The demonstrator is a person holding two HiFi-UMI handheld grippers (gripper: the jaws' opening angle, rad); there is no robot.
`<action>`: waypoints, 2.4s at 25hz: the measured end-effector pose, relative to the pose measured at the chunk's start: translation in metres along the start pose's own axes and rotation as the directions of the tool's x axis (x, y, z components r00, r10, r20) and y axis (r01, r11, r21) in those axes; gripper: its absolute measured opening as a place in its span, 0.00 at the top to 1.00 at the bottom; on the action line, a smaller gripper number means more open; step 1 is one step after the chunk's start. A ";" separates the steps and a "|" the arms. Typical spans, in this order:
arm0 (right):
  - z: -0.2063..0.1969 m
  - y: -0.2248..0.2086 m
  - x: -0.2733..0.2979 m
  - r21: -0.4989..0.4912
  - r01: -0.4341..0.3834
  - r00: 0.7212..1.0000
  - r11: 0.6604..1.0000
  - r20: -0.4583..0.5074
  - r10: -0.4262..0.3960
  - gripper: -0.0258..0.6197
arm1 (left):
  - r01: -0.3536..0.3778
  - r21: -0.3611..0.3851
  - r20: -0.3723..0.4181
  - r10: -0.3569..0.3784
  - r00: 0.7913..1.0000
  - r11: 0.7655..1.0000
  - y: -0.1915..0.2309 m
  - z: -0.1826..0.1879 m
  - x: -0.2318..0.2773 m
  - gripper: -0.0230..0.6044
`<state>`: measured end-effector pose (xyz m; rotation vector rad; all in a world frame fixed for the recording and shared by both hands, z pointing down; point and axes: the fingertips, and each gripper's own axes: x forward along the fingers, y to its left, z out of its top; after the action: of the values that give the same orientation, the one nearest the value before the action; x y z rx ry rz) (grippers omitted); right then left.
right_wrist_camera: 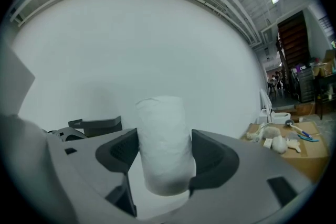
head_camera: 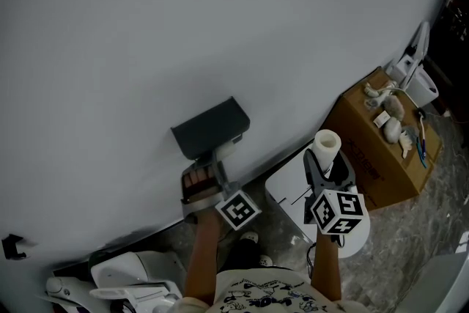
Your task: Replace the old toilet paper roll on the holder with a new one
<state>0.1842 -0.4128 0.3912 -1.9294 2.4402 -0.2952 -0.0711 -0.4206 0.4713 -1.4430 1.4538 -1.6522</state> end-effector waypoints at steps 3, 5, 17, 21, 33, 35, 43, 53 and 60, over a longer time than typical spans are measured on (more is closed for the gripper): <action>-0.003 -0.001 0.001 0.006 -0.003 1.000 1.000 -0.002 0.003 0.47 | -0.022 0.017 -0.009 0.022 1.000 1.000 0.002 0.001 0.000 0.67; -0.004 -0.001 0.003 0.008 -0.003 1.000 1.000 -0.004 0.003 0.47 | -0.026 0.005 -0.003 0.026 1.000 1.000 0.005 0.004 0.000 0.67; -0.002 -0.030 0.001 0.007 0.075 0.997 0.997 -0.008 -0.075 0.47 | -0.048 0.060 0.079 0.043 0.996 0.997 0.009 0.050 0.014 0.67; 0.000 -0.064 -0.001 0.006 0.122 0.992 0.993 -0.011 -0.122 0.47 | -0.044 0.066 0.128 0.036 0.991 0.997 0.003 0.092 0.020 0.67; 0.005 -0.094 -0.045 0.017 0.265 0.964 0.964 0.009 -0.266 0.47 | -0.073 0.049 0.329 0.053 0.943 0.996 0.006 0.152 -0.006 0.67; 0.006 -0.098 -0.051 0.020 0.277 0.961 0.961 0.012 -0.277 0.47 | -0.050 -0.006 0.382 0.049 0.923 0.999 0.008 0.163 -0.017 0.67; 0.005 -0.091 -0.054 0.021 0.255 0.967 0.967 0.012 -0.255 0.47 | 0.208 -0.293 0.563 -0.007 0.827 0.933 0.015 0.166 -0.050 0.67; -0.002 -0.046 -0.037 0.004 0.124 0.992 0.992 -0.002 -0.124 0.47 | 0.655 -0.541 0.783 0.032 0.622 0.528 0.047 0.116 -0.086 0.67; -0.007 -0.014 -0.025 -0.002 0.031 0.999 1.000 -0.015 -0.031 0.47 | 0.676 -0.644 0.758 0.178 0.627 0.360 0.076 0.058 -0.105 0.67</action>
<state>0.2029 -0.3912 0.3973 -1.9744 2.4231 -0.3089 -0.0052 -0.3744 0.3542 -2.6708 1.6392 0.0487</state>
